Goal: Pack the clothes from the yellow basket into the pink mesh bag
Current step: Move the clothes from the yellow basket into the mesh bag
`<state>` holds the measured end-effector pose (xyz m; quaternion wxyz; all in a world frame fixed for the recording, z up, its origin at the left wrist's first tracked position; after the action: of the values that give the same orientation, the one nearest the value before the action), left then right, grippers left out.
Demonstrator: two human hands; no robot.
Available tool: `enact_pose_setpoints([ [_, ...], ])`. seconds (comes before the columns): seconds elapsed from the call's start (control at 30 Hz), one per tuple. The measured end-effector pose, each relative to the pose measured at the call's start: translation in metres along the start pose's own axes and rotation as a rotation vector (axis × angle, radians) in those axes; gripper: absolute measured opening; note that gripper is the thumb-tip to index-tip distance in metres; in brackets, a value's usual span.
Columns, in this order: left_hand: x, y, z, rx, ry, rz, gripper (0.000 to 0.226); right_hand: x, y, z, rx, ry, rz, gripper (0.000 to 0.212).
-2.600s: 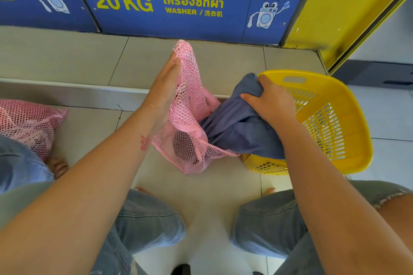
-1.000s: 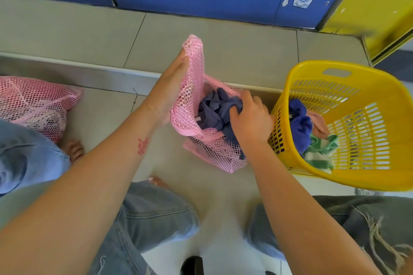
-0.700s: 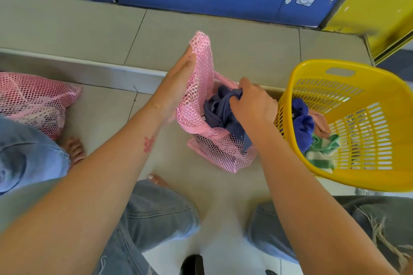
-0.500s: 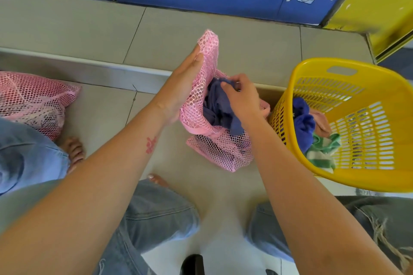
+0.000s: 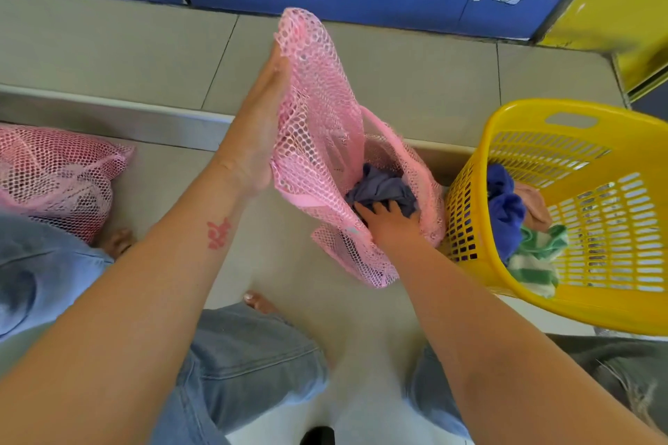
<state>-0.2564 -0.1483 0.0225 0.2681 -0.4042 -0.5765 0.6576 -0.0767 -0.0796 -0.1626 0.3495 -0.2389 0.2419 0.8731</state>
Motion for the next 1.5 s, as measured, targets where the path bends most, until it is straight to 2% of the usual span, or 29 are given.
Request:
enact_pose_setpoints([
  [0.07,0.000,-0.003,0.000,0.010,-0.017,-0.007,0.076,-0.004,0.007,0.005,0.087,-0.037,0.010,0.069],
  [0.13,-0.002,-0.007,-0.005,0.037,-0.015,-0.027,0.070,-0.006,0.015,0.013,0.172,-0.057,0.032,0.078],
  [0.27,-0.009,-0.006,-0.022,0.114,0.012,-0.028,0.065,-0.021,0.027,0.031,0.170,-0.133,0.138,0.076],
  [0.37,-0.019,0.001,-0.032,0.158,0.005,0.011,0.072,-0.046,0.031,0.055,0.146,-0.346,0.228,0.059],
  [0.53,-0.034,-0.004,-0.048,0.168,-0.016,0.018,0.056,-0.106,0.011,0.107,0.233,-0.761,0.269,0.056],
  [0.6,-0.038,-0.008,-0.055,0.193,-0.022,0.018,0.054,-0.126,-0.007,0.129,0.296,-0.895,0.210,0.056],
  [0.67,-0.040,-0.009,-0.060,0.201,-0.025,0.011,0.054,-0.137,-0.035,0.145,0.341,-0.959,0.086,0.056],
  [0.77,-0.039,-0.005,-0.066,0.196,-0.014,0.020,0.054,-0.133,-0.086,0.148,0.361,-0.907,-0.141,0.061],
  [0.87,-0.036,0.001,-0.072,0.170,0.003,0.024,0.056,-0.112,-0.130,0.125,0.407,-0.672,-0.320,0.076],
  [1.0,-0.029,0.006,-0.075,0.123,0.033,0.056,0.061,-0.089,-0.155,0.090,0.352,-0.339,-0.360,0.120],
  [1.03,-0.027,0.008,-0.074,0.104,0.038,0.065,0.062,-0.083,-0.157,0.084,0.286,-0.272,-0.339,0.124],
  [1.13,-0.019,0.013,-0.074,0.040,0.023,0.075,0.054,-0.067,-0.155,0.072,0.152,-0.095,-0.311,0.118],
  [1.23,-0.012,0.016,-0.076,0.017,0.013,0.077,0.050,-0.051,-0.160,0.062,0.128,-0.028,-0.353,0.106],
  [1.33,-0.008,0.016,-0.078,0.024,0.022,0.082,0.051,-0.050,-0.161,0.068,0.180,-0.097,-0.377,0.061],
  [1.37,-0.007,0.016,-0.078,0.024,0.029,0.080,0.051,-0.049,-0.163,0.073,0.184,-0.138,-0.365,0.052],
  [1.43,-0.009,0.015,-0.080,0.023,0.032,0.080,0.052,-0.054,-0.169,0.086,0.230,-0.185,-0.391,0.046],
  [1.5,-0.012,0.015,-0.078,0.033,0.030,0.085,0.054,-0.062,-0.179,0.099,0.386,-0.326,-0.434,0.046],
])
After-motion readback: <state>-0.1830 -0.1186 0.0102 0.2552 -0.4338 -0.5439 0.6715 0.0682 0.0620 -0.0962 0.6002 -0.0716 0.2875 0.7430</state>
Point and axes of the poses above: each hand's wrist, its own x-axis towards the middle knuckle, its own z-axis out of the back of the hand, y = z × x, the point moved 4 cm from there along x, towards the middle knuckle, and after that the axes turned 12 degrees about x, right-handed, at the moved point
